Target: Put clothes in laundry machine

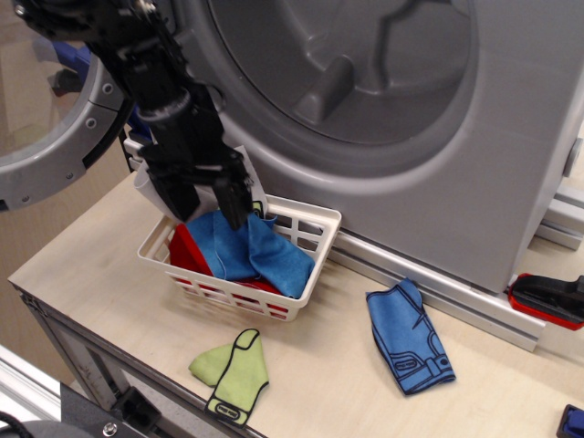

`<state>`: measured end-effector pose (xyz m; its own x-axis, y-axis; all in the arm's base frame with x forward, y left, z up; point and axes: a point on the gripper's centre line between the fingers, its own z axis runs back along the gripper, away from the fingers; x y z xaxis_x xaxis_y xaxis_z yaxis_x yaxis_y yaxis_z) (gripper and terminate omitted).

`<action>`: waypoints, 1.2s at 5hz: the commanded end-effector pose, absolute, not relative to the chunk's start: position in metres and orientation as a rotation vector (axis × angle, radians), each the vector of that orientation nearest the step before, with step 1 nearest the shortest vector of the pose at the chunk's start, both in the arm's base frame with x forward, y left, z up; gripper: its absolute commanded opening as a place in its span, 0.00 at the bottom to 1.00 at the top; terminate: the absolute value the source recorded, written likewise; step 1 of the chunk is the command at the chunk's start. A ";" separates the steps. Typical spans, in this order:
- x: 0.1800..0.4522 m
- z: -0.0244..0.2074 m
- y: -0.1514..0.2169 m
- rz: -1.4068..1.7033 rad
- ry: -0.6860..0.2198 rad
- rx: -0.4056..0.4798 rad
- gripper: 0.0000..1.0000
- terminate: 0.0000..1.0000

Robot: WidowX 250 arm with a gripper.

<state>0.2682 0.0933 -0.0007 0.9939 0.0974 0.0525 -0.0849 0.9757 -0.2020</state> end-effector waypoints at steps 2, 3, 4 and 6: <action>0.272 -0.028 0.056 0.125 0.000 -0.240 1.00 0.00; 0.271 -0.040 0.056 0.138 -0.082 -0.149 1.00 0.00; 0.274 -0.049 0.065 0.159 -0.201 -0.044 1.00 0.00; 0.281 -0.012 0.068 0.178 -0.293 0.023 0.00 0.00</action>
